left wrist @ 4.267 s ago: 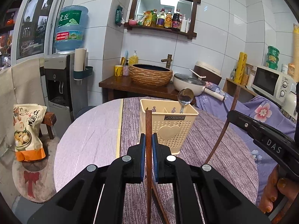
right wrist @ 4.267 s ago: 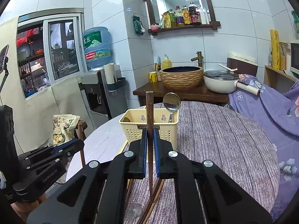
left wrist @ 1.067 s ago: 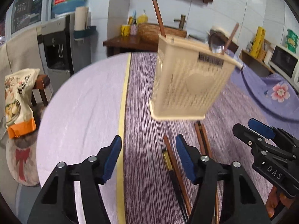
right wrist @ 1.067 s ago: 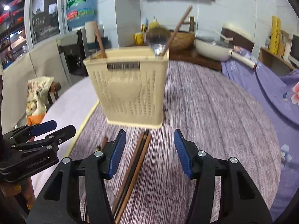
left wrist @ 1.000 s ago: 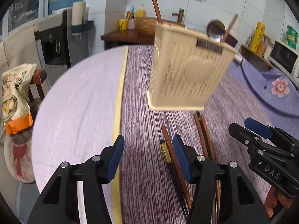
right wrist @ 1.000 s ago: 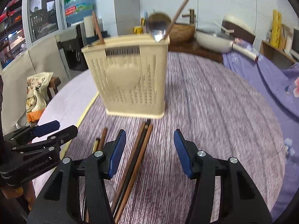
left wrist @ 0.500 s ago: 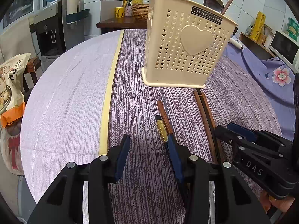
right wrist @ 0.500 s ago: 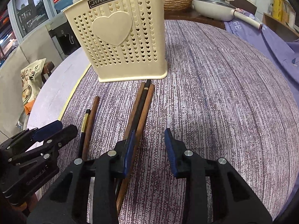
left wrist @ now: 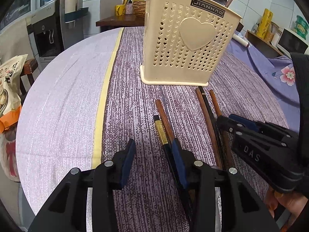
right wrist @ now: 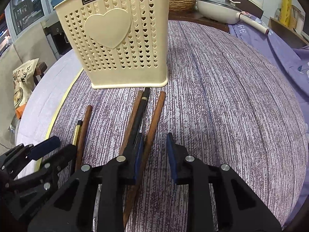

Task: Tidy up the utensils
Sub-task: 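Close the left tool on a wooden chopstick while the right tool closes on another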

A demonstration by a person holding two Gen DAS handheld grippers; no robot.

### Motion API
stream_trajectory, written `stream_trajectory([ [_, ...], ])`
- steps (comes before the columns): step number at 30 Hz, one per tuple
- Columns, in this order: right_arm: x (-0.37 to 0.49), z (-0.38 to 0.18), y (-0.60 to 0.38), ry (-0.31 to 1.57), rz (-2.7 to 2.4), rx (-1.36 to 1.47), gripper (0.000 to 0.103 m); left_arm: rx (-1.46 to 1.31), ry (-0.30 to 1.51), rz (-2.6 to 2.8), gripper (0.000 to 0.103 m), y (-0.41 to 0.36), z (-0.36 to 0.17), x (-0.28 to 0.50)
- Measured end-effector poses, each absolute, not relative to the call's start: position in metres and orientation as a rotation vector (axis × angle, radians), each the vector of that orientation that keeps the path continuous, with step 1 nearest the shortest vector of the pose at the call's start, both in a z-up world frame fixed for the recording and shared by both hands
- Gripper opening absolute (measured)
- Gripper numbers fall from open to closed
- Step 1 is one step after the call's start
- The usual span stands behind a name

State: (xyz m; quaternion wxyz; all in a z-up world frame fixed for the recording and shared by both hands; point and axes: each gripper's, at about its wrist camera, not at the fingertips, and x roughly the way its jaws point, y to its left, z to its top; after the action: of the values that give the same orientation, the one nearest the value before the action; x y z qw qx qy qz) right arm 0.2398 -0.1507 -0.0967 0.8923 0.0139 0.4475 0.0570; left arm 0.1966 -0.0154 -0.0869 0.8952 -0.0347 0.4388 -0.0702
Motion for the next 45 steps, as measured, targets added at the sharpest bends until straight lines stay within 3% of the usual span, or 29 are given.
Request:
stream_trajectory([
  [16, 0.251, -0.097, -0.152, 0.915, 0.099, 0.033, 0.024, 0.022, 0.907, -0.086, 0.035, -0.032, -0.09, 0.205],
  [32, 0.276, -0.098, -0.15, 0.899, 0.035, 0.046, 0.023, 0.042, 0.887, -0.038, 0.014, -0.042, -0.089, 0.213],
  [38, 0.281, -0.098, -0.152, 0.895, 0.021, 0.058, 0.016, 0.029, 0.888, -0.039, 0.013, -0.042, -0.089, 0.213],
  [45, 0.282, -0.1, -0.151, 0.888, 0.012, 0.052, 0.016, 0.018, 0.891, -0.032, 0.013, -0.043, -0.088, 0.214],
])
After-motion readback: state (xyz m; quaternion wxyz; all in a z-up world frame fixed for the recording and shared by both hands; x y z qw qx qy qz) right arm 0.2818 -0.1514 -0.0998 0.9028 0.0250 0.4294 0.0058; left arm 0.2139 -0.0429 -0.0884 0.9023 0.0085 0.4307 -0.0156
